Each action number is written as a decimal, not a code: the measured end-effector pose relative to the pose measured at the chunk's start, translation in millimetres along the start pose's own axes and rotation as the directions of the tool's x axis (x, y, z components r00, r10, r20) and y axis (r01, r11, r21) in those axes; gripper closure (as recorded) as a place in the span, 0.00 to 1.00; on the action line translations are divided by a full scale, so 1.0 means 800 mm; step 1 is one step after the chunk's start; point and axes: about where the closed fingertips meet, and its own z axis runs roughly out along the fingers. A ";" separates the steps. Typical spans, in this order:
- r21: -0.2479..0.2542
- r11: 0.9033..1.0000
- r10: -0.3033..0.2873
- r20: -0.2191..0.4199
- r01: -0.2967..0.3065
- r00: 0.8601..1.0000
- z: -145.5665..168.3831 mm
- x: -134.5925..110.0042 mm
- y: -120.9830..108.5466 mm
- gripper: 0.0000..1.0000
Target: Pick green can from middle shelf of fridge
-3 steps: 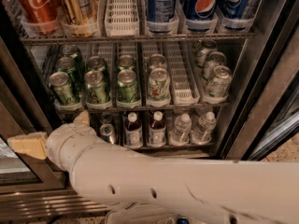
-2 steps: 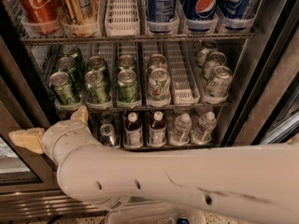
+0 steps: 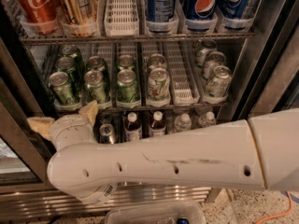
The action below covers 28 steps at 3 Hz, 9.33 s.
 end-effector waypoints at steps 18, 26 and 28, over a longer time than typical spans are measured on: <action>0.054 0.996 -0.079 0.113 0.073 0.990 0.038 -0.011 -0.039 0.20; 0.106 0.994 -0.021 0.146 0.006 0.989 0.065 -0.026 -0.031 0.35; 0.103 0.994 0.019 0.141 -0.034 0.990 0.077 -0.025 -0.019 0.33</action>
Offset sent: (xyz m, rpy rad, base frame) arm -0.0046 -0.0342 0.0216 0.0107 -0.0649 -0.2402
